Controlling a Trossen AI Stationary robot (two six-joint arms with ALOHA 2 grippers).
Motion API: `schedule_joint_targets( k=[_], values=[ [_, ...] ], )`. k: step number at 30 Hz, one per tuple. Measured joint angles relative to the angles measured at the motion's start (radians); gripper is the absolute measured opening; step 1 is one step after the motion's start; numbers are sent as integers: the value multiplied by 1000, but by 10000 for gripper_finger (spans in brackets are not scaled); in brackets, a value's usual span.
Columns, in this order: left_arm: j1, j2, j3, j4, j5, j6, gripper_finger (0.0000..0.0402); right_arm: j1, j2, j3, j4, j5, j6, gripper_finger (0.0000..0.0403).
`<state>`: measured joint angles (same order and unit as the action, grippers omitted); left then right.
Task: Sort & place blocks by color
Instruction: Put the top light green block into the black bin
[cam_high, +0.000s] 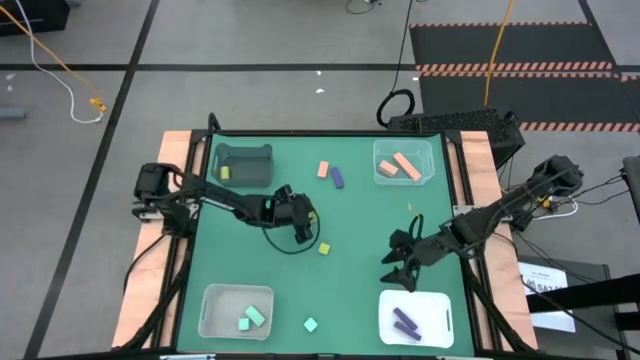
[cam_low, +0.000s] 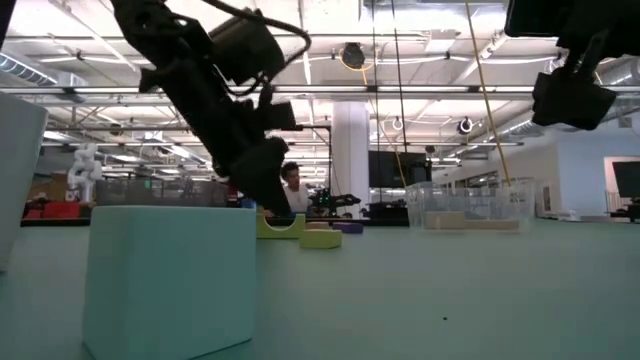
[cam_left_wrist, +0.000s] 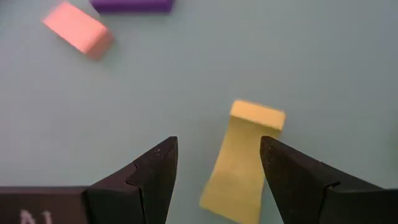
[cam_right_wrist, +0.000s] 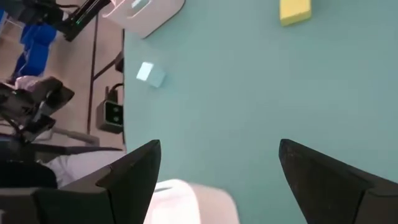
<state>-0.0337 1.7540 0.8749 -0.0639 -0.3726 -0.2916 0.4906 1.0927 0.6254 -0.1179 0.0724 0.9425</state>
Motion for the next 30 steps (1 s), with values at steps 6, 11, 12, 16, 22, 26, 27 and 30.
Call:
schedule_joint_targets(
  k=[6,11,12,16,22,26,27,30],
  values=[
    [11,82,6,41,40,-6,230,-46,0,0,0,-35,-50,318],
    [12,118,6,70,42,-29,228,-70,0,0,1,-51,-72,318],
    [12,118,6,70,44,-29,224,-73,0,0,1,-51,-73,318],
    [11,115,5,75,59,-22,174,-77,0,0,1,-52,-73,318],
    [11,111,2,77,61,-45,124,-77,0,0,1,-52,-73,318],
    [6,74,-1,69,65,-48,125,-77,0,0,1,-52,-67,318],
    [4,58,-4,57,68,-51,137,-77,0,0,1,-52,-66,318],
    [-1,27,-6,32,76,-50,212,-77,0,0,1,-52,-65,318]
  ],
)
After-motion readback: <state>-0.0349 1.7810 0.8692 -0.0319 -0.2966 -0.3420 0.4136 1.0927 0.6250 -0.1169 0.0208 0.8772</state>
